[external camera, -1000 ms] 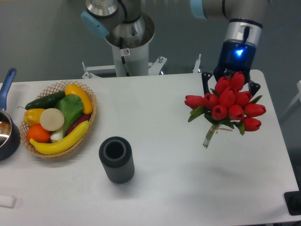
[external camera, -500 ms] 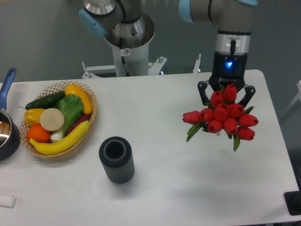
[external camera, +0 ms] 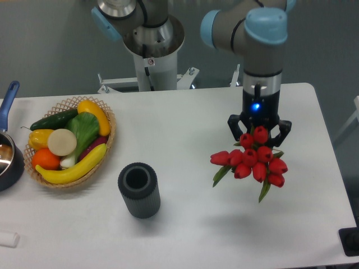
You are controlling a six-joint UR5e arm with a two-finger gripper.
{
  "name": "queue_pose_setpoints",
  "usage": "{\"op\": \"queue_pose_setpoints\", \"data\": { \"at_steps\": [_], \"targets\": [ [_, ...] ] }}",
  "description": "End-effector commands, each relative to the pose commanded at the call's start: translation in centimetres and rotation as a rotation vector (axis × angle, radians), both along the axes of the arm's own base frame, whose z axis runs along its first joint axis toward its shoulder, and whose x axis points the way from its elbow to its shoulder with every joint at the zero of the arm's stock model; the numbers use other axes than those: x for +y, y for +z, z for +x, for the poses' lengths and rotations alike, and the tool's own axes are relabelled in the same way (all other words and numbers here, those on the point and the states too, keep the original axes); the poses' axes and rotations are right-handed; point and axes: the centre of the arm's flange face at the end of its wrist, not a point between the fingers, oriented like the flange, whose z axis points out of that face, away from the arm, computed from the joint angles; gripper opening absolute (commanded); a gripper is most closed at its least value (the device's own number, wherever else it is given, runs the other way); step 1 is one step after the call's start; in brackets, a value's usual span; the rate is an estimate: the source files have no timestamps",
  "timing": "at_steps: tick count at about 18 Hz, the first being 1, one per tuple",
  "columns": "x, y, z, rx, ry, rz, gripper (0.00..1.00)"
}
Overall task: Place the flowers on the table
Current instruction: 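Lower the held tulips toward the table beside the black vase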
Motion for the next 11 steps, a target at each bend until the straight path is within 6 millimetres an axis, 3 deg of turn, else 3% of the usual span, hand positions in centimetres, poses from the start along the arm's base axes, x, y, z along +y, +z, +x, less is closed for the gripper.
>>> {"op": "queue_pose_setpoints", "data": {
  "at_steps": [6, 11],
  "targets": [
    [1.7, -3.9, 0.7, 0.017, -0.021, -0.161, 0.44],
    [2.5, -5.7, 1.0, 0.012, -0.04, -0.21, 0.44]
  ]
}}
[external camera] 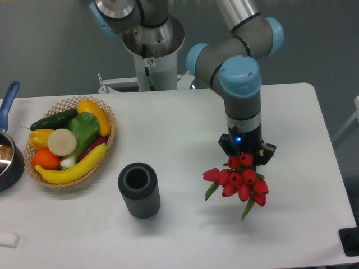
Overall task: Place the flowers on the table
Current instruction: 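Lower the held tulips toward the table beside the black vase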
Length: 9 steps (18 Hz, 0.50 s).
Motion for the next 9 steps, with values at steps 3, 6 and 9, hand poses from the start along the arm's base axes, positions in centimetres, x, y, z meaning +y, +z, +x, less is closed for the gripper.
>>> {"op": "queue_pose_setpoints", "data": {
  "at_steps": [3, 6, 9],
  "targets": [
    [0.9, -1.3, 0.4, -0.016, -0.016, -0.009, 0.44],
    [1.9, -3.7, 0.2, -0.047, -0.029, -0.023, 0.44],
    [2.8, -4.7, 0.1, -0.06, -0.039, -0.024, 0.44]
  ]
}}
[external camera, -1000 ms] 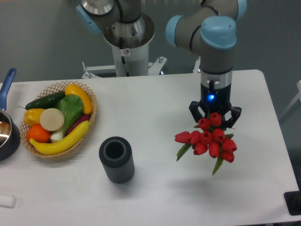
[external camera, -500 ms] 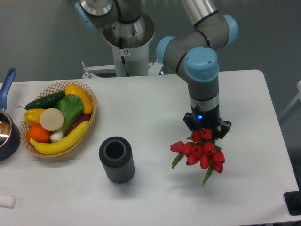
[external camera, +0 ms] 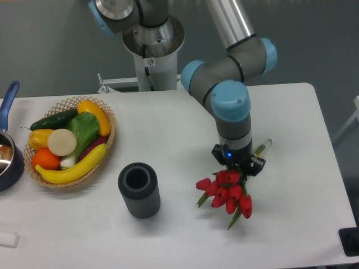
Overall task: Place the flowers on the table
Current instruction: 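Lower the held tulips toward the table beside the black vase, then open the gripper to release the tulips onto the table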
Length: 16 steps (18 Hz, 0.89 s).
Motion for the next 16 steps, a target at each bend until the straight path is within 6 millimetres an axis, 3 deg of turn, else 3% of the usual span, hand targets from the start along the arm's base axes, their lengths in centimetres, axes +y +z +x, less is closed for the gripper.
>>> {"op": "queue_pose_setpoints", "data": {
  "at_steps": [6, 8, 14, 16],
  "targets": [
    [0.2, -1.2, -0.1, -0.016, -0.002, -0.009, 0.45],
    [0.2, -1.0, -0.1, -0.012, -0.002, -0.007, 0.59],
    [0.2, 0.0, -0.2, 0.002, -0.002, 0.003, 0.8],
    [0.3, 0.3, -0.2, 0.007, 0.0, 0.007, 0.99]
  ]
}}
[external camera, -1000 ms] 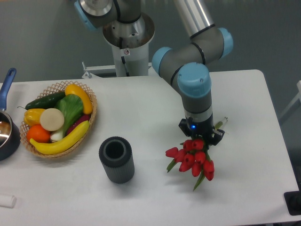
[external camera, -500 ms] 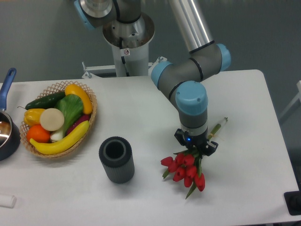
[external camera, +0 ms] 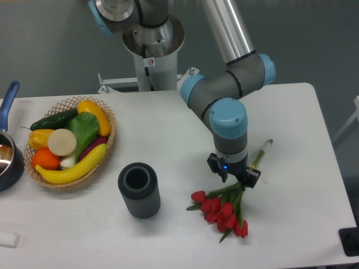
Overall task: Place the flowers on the table
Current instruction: 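Open the gripper to release the tulips onto the table, then raise the open gripper up away from the tulips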
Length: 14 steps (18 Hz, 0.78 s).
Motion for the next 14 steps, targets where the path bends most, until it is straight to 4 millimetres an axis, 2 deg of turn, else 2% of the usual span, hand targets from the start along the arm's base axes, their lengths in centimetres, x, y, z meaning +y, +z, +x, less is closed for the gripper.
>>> {"op": "queue_pose_setpoints", "data": {
  "at_steps": [2, 5, 8, 10, 11, 13, 14],
  "targets": [
    [-0.1, 1.8, 0.1, 0.023, 0.007, 0.02, 1.0],
    [0.4, 5.6, -0.8, 0.082, 0.016, 0.061, 1.0],
    [0.3, 7.5, -1.9, 0.109, 0.02, 0.068, 1.0],
    [-1.8, 9.9, -3.3, 0.122, 0.053, 0.077, 1.0],
    [-2.8, 12.0, -3.7, 0.113, 0.064, 0.073, 1.0],
    [-4.8, 12.7, -4.9, 0.052, 0.024, 0.017, 1.0],
    [-6.5, 13.8, -5.4, 0.028, -0.019, -0.006, 1.0]
  ]
}}
